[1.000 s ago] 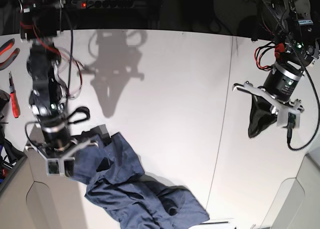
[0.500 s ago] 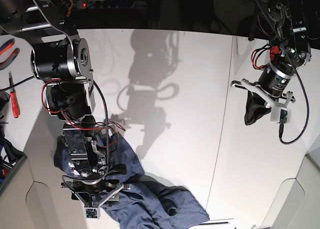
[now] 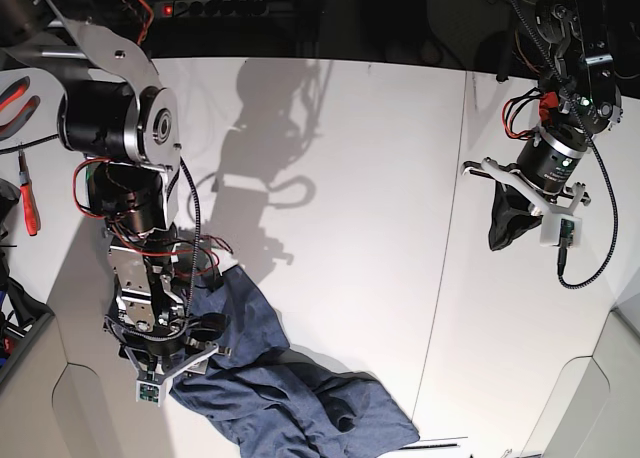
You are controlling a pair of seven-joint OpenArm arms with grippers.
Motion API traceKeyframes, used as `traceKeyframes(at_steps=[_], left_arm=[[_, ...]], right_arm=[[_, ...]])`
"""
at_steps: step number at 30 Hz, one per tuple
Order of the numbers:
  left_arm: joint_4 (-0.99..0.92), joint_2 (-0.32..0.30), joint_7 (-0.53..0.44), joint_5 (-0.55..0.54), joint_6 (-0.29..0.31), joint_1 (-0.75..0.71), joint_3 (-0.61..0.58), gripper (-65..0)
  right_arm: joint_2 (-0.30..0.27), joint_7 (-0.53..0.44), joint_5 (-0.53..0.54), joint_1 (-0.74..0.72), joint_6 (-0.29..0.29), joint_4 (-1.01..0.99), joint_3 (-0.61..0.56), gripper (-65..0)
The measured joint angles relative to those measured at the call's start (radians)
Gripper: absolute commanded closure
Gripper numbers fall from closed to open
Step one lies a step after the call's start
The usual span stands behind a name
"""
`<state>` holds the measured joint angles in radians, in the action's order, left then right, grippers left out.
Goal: Layout the t-shirt on the table in an organized manner, then fold the t-shirt properly
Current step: 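Lower the right gripper onto the crumpled blue t-shirt and grasp it, then lift the shirt with the right gripper and drag it across the table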
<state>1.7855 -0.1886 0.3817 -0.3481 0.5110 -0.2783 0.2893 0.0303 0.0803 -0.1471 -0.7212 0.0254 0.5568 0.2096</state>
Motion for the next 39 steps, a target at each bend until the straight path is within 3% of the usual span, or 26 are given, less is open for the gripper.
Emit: traceKeyframes(at_steps=[3, 6, 9, 15, 20, 24, 31, 34, 39], left_arm=[[0.0, 0.0, 0.0, 0.0, 0.042, 0.002, 0.0, 0.0], [0.0, 0.0, 0.0, 0.001, 0.043, 0.002, 0.0, -1.2], [0.0, 0.0, 0.0, -0.002, 0.043, 0.002, 0.0, -13.7], [0.0, 0.0, 0.0, -0.012, 0.043, 0.002, 0.0, -13.8], [0.0, 0.0, 0.0, -0.012, 0.043, 0.002, 0.0, -13.8], [0.0, 0.0, 0.0, -0.012, 0.043, 0.002, 0.0, -13.8], [0.0, 0.0, 0.0, -0.013, 0.043, 0.005, 0.0, -13.8], [0.0, 0.0, 0.0, -0.012, 0.043, 0.012, 0.0, -13.8], [0.0, -0.004, 0.0, -0.012, 0.043, 0.021, 0.0, -13.8]], right_arm=[[0.0, -0.002, 0.0, -0.002, -0.003, -0.043, 0.0, -34.2], [0.003, -0.018, 0.0, 0.003, -0.007, -0.075, 0.0, -34.3], [0.003, -0.025, 0.0, -0.01, -0.019, -0.103, 0.0, -34.3], [0.003, -0.061, 0.0, -0.021, -0.019, -0.129, 0.0, -33.8], [0.003, -0.061, 0.0, -0.019, -0.019, -0.131, 0.0, -20.4], [0.003, -0.061, -0.002, -0.019, -0.019, -0.131, 0.0, 0.0], [0.003, -0.101, -0.001, -0.019, -0.026, -0.124, 0.0, 0.0], [0.003, -0.086, -0.002, 0.001, -0.094, -0.048, -0.019, 0.0], [-0.003, 0.078, 0.059, 0.087, -0.207, 0.251, -0.177, 0.0]])
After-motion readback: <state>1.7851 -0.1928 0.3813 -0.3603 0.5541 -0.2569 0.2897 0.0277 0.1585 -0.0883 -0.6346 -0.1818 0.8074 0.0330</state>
